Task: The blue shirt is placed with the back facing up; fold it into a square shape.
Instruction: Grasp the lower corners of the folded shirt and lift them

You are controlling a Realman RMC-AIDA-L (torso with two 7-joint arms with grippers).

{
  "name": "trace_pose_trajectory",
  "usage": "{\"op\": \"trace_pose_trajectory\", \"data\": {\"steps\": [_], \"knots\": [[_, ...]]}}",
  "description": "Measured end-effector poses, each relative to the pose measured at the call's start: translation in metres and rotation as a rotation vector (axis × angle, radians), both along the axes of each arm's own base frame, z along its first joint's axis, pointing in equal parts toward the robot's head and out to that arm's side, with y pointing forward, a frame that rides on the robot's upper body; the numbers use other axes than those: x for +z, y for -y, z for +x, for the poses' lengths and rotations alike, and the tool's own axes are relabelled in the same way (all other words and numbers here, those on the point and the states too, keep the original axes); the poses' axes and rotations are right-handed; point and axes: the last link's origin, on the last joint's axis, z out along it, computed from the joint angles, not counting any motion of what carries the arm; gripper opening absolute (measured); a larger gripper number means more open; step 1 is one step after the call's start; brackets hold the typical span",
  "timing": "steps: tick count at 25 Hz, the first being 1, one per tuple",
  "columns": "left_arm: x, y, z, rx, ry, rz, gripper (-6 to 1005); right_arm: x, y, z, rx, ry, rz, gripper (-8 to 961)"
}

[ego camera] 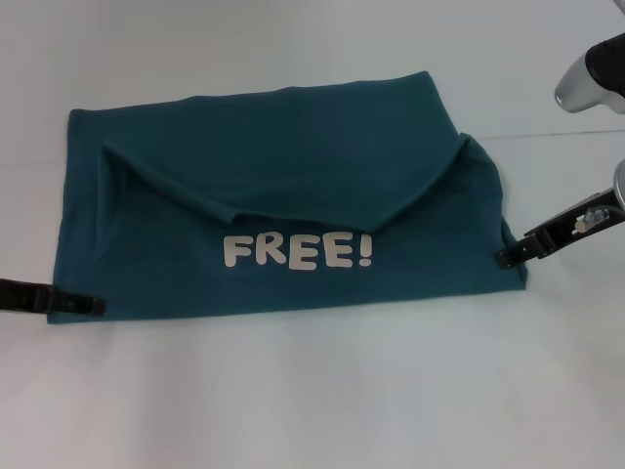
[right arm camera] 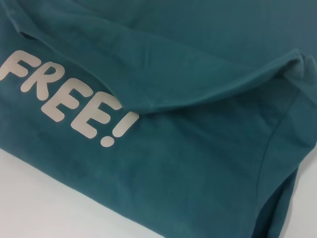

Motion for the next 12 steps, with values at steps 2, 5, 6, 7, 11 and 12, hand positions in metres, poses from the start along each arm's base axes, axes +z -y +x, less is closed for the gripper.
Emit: {"op": "trace_pose_trajectory", "data": {"steps": [2, 5, 6, 7, 11, 12], "knots": [[-0.0029, -0.0008, -0.0006, 0.000, -0.012, -0.002, 884, -0.0002, 0.0002, 0.0002, 0.000, 0.000, -0.001, 798], [-0.0054, -0.0024, -0.0038, 0.007, -0.037, 0.002, 882, -0.0002, 0.0008, 0.0011, -0.003, 0.001, -0.002, 798], [-0.0053, -0.0029, -0.0046, 0.010, -0.043, 0.005, 881, -0.0002, 0.0012, 0.0018, -0.004, 0.001, -0.002, 798], [-0.0051, -0.0032, -0.0053, 0.012, -0.047, 0.009, 881, -0.0001, 0.0015, 0.0023, -0.005, 0.001, -0.001, 798], [-0.0045, -0.0045, -0.0059, 0.012, -0.051, 0.019, 878, 0.0001, 0.0018, 0.0031, -0.007, 0.002, -0.001, 798], [-0.0047, -0.0049, -0.0059, 0.012, -0.052, 0.023, 877, 0.0001, 0.0018, 0.0031, -0.007, 0.002, -0.001, 798]]}}
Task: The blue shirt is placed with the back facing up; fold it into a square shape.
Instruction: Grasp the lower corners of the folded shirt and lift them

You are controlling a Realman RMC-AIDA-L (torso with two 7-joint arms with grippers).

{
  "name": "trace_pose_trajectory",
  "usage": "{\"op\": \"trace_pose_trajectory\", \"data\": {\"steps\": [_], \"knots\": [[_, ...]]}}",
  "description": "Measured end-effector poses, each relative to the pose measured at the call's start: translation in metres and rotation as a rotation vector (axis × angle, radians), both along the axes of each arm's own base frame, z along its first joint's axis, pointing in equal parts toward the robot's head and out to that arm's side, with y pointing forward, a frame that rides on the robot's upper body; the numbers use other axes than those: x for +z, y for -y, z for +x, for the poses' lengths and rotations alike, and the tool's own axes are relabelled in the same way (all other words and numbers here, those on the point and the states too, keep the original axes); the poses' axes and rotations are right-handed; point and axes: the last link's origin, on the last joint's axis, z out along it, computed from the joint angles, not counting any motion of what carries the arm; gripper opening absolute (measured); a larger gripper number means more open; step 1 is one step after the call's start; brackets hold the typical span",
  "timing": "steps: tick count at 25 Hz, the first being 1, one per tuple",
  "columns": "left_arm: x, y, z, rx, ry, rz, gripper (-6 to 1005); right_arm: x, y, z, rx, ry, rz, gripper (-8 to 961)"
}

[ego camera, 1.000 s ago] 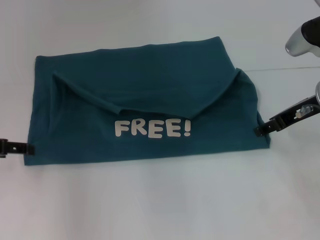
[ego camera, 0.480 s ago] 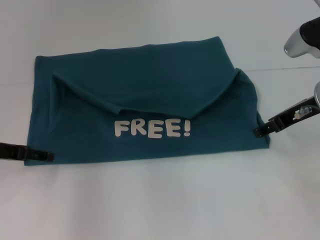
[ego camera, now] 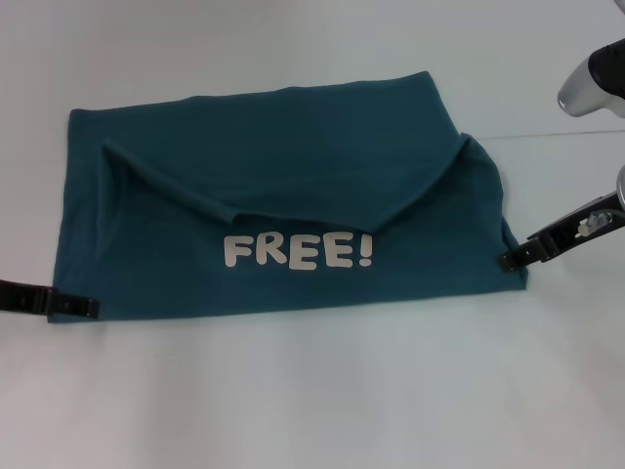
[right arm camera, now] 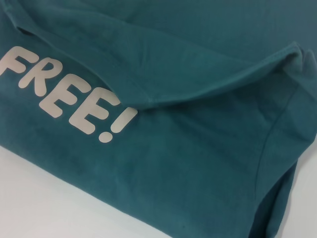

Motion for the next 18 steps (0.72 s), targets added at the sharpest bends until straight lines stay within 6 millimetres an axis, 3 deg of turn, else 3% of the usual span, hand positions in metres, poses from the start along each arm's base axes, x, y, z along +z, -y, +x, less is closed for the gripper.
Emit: {"op": "trace_pose_trajectory", "data": {"steps": [18], "knots": [[-0.011, -0.005, -0.009, 0.017, -0.022, 0.024, 863, -0.002, 0.000, -0.002, 0.010, 0.008, -0.009, 799]]}}
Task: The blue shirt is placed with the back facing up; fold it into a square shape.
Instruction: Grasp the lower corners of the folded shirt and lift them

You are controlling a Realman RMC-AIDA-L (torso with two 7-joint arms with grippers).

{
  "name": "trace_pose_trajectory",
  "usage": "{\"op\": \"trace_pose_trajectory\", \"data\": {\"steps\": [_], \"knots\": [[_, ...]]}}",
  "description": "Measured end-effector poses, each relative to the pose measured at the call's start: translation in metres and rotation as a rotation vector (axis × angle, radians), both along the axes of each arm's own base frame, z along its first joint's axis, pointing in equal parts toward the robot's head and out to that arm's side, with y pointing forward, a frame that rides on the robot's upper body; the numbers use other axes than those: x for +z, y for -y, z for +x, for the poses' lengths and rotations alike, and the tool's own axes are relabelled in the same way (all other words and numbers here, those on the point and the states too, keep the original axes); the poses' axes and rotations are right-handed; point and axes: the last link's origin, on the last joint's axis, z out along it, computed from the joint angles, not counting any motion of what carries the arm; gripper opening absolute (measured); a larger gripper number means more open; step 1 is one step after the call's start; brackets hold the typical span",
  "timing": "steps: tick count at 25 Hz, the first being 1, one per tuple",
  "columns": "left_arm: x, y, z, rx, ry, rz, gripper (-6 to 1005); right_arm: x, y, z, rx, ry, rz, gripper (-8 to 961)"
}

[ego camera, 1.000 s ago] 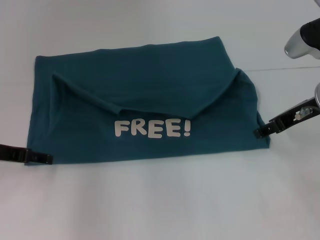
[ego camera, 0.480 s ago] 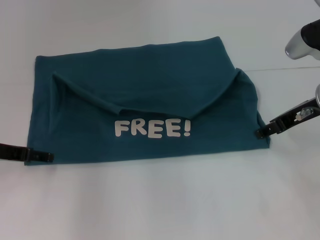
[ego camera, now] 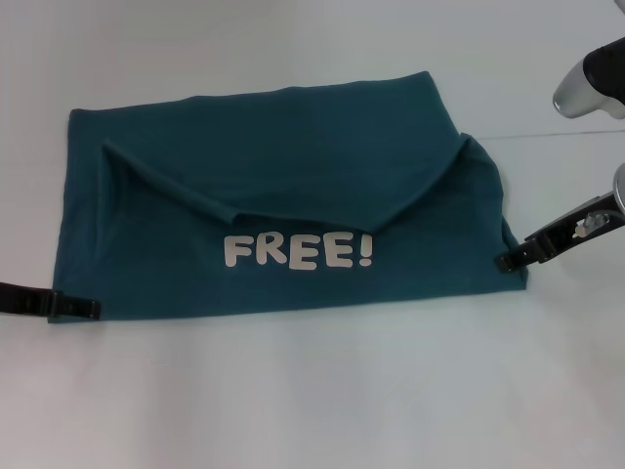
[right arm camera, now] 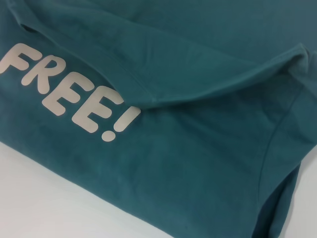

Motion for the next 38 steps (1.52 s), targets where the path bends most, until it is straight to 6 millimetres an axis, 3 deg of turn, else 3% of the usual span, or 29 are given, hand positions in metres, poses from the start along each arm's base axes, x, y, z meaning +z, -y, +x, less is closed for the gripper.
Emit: {"op": "trace_pose_trajectory", "data": {"steps": [38], "knots": [[-0.013, -0.005, -0.006, 0.016, -0.017, -0.001, 835, -0.006, 0.002, 0.002, -0.006, 0.004, -0.019, 796]]}}
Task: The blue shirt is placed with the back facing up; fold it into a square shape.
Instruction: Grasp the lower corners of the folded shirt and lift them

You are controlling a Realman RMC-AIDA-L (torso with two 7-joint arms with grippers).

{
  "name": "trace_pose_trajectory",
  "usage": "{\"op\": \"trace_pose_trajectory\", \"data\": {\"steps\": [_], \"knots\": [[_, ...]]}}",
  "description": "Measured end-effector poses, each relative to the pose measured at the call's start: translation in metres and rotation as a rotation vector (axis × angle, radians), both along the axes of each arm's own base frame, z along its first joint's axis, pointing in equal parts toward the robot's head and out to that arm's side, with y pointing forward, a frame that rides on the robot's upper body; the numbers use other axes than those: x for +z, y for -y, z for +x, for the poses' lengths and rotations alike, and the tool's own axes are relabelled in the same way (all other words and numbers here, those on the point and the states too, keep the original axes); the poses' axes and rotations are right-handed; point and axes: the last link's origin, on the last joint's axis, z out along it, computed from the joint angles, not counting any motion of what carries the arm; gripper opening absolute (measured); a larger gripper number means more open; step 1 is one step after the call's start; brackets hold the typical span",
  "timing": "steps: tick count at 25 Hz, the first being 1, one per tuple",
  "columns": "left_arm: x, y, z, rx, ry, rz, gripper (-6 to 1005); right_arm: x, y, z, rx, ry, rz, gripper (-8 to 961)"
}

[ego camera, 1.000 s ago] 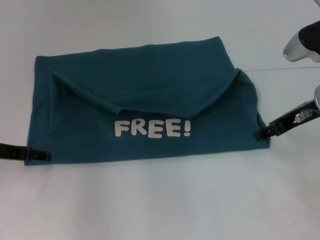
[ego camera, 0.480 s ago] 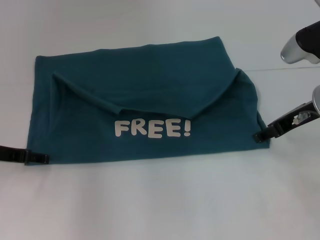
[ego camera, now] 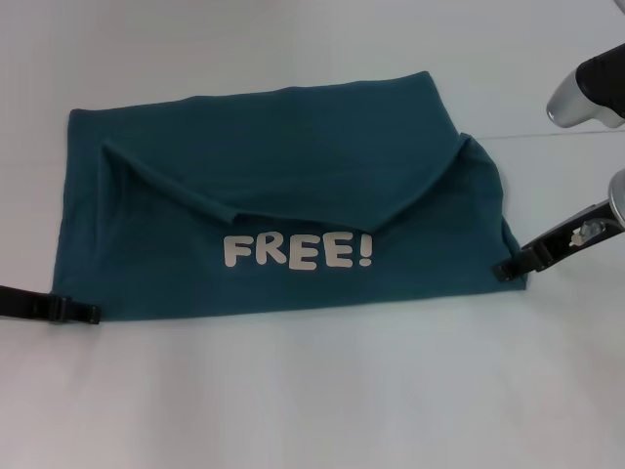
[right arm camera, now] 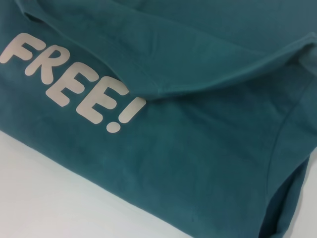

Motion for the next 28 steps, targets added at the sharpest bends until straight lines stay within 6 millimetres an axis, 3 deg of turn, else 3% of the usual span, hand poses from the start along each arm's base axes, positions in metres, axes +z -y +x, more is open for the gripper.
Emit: {"op": "trace_pose_trajectory", "data": {"steps": [2, 13, 15, 22, 28], "knots": [[-0.0005, -0.0005, 0.0004, 0.001, 0.004, 0.001, 833, 0.0000, 0.0001, 0.0001, 0.000, 0.000, 0.000, 796], [0.0007, -0.0047, 0.0043, 0.003, 0.029, 0.021, 394, 0.0003, -0.0008, -0.0001, 0.003, 0.000, 0.005, 794], [-0.0009, -0.0050, 0.0052, 0.000, 0.028, 0.020, 167, 0.0000, -0.0008, -0.0005, 0.003, -0.002, 0.005, 795], [-0.0014, -0.0060, 0.0059, -0.003, 0.028, 0.026, 56, -0.0001, -0.0007, -0.0004, 0.001, -0.008, 0.008, 795], [-0.0020, -0.0056, 0.0082, -0.011, 0.029, 0.013, 54, 0.0040, -0.0007, 0.0014, -0.024, -0.005, 0.029, 794]]}}
